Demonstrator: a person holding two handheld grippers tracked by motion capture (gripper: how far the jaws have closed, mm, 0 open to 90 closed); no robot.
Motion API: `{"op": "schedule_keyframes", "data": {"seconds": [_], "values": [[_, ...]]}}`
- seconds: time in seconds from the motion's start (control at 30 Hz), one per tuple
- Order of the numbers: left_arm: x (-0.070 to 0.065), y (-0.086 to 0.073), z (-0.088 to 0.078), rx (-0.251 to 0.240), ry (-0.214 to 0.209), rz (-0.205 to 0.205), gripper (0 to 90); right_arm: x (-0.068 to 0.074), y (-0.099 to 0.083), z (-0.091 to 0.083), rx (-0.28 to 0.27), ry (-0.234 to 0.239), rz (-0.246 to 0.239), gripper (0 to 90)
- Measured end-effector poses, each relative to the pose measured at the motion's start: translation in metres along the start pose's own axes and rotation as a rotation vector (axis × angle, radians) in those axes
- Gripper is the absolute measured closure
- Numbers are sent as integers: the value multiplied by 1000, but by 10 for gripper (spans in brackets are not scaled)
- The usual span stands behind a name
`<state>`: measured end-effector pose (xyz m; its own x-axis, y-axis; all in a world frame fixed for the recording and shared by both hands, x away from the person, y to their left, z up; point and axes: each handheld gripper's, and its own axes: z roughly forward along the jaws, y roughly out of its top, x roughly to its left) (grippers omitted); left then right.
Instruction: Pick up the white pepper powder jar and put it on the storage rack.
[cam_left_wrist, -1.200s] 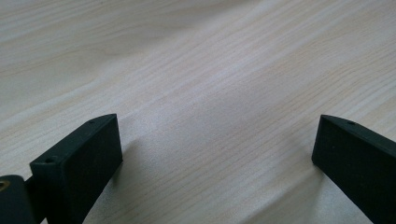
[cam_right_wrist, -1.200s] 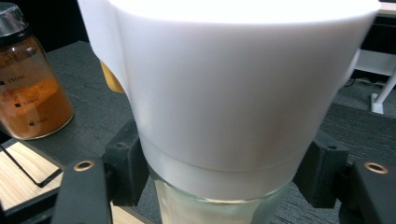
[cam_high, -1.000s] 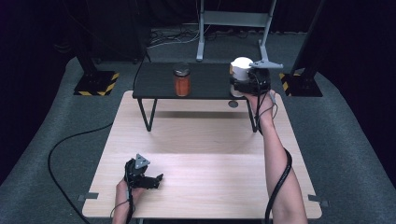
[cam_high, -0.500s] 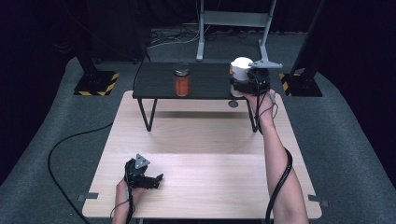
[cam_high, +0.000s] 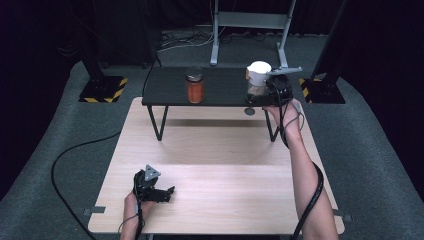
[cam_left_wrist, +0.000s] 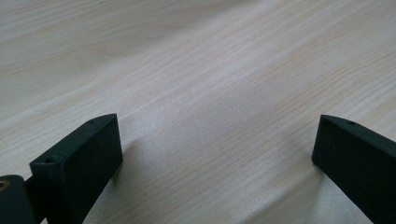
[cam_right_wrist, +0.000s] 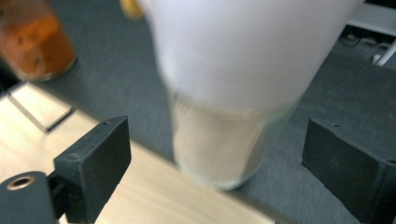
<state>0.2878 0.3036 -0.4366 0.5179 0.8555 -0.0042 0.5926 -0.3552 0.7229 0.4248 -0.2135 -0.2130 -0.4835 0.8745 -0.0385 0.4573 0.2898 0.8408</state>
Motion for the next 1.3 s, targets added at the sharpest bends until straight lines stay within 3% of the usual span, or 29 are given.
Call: {"op": "schedule_keyframes", "data": {"seconds": [0.3, 0.63, 0.87, 1.13, 1.3], "values": [[0, 0, 0, 0, 0, 0, 14, 13, -15, -7, 78, 20, -87, 8], [0, 0, 0, 0, 0, 0, 14, 26, -69, -2, 163, 36, -158, 0], [0, 0, 0, 0, 0, 0, 14, 20, -120, 14, 226, 71, -139, 0], [0, 0, 0, 0, 2, -2, 14, 18, -192, 16, 196, 95, -56, 0], [0, 0, 0, 0, 2, -2, 14, 29, -236, 1, 162, 70, -41, 0]]}}
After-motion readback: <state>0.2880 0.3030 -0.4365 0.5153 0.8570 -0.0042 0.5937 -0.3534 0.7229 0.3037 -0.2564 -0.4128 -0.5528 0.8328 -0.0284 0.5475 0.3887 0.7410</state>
